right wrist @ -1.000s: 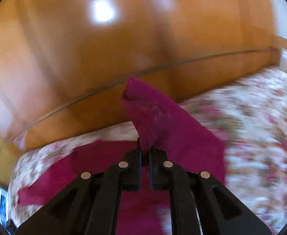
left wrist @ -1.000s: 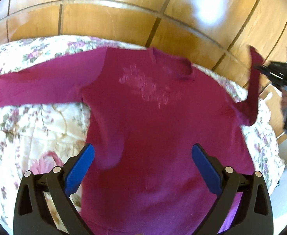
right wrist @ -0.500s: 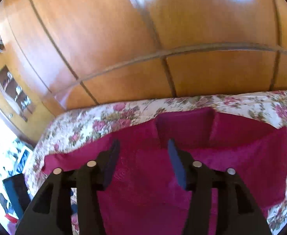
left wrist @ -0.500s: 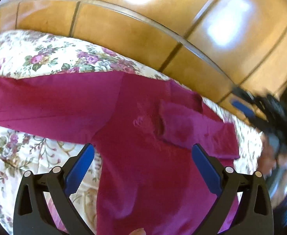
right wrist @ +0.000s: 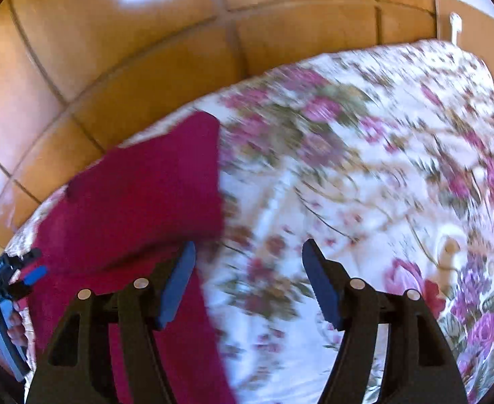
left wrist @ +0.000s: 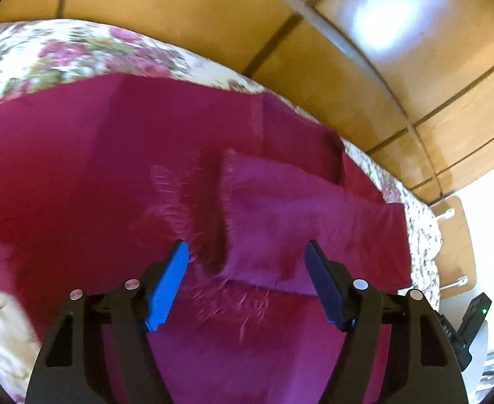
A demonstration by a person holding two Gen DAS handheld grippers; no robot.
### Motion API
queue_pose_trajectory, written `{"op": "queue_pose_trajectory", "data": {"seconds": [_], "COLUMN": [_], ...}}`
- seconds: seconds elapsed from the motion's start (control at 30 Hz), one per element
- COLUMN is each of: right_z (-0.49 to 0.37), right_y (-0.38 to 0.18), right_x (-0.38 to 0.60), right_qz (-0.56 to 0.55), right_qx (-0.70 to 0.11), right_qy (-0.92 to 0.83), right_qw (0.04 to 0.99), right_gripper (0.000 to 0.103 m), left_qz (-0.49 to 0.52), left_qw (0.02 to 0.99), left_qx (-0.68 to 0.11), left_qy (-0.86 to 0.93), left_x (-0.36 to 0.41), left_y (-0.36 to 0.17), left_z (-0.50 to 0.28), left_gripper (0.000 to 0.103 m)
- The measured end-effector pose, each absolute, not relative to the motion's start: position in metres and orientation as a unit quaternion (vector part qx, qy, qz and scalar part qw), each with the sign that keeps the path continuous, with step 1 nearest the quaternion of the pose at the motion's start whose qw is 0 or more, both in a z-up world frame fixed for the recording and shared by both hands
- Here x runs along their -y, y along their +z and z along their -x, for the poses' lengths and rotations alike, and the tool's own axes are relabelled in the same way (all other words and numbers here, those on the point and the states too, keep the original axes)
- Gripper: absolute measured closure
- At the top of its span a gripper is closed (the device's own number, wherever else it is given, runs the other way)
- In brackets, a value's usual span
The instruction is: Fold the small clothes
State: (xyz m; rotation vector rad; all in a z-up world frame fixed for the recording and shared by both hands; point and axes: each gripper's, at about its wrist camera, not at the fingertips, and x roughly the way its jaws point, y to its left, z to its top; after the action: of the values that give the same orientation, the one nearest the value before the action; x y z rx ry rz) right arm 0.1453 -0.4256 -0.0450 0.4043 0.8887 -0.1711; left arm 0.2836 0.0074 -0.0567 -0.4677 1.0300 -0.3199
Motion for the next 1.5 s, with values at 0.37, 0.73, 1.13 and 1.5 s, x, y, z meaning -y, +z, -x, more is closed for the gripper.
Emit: {"op": "queue_pose_trajectory", "data": {"seconds": [0.37,0.73,1.13,1.5], "right_z": [-0.169,-0.209,-0.251,-0.189], "right_y": [-0.040,-0.005,-0.080,-0.064], "right_x": [0.407,0.319,0.287,0.227], "right_qz": [-0.169,-0.074,-0.020,-0.025], "right_qx": [-0.429,-0.377,-0.435,-0.428], "right_qy": [-0.082,0.007,-0.045,0.019], "right_qw": [0.883,0.923,0.899,0.903], "right_gripper": [0.038,0.039,0.027,0.008], "left_qz": [0.180,0.106,0.115,0.258], "left_qw": [0.875,0.886,0.882,0.875], "left_qx": [-0.432,-0.443,-0.455,-0.404], "left_qy": [-0.127,-0.089,-0.050,0.065], "left_x": [-0.018,-0.007,-0.034,-0.191], "left_y": [-0.025,-0.047,-0.061,-0.043], "left_z": [-0.282,-0.290,-0.268,-0.154], "left_gripper": [0.096,0.096,0.052,0.024]}}
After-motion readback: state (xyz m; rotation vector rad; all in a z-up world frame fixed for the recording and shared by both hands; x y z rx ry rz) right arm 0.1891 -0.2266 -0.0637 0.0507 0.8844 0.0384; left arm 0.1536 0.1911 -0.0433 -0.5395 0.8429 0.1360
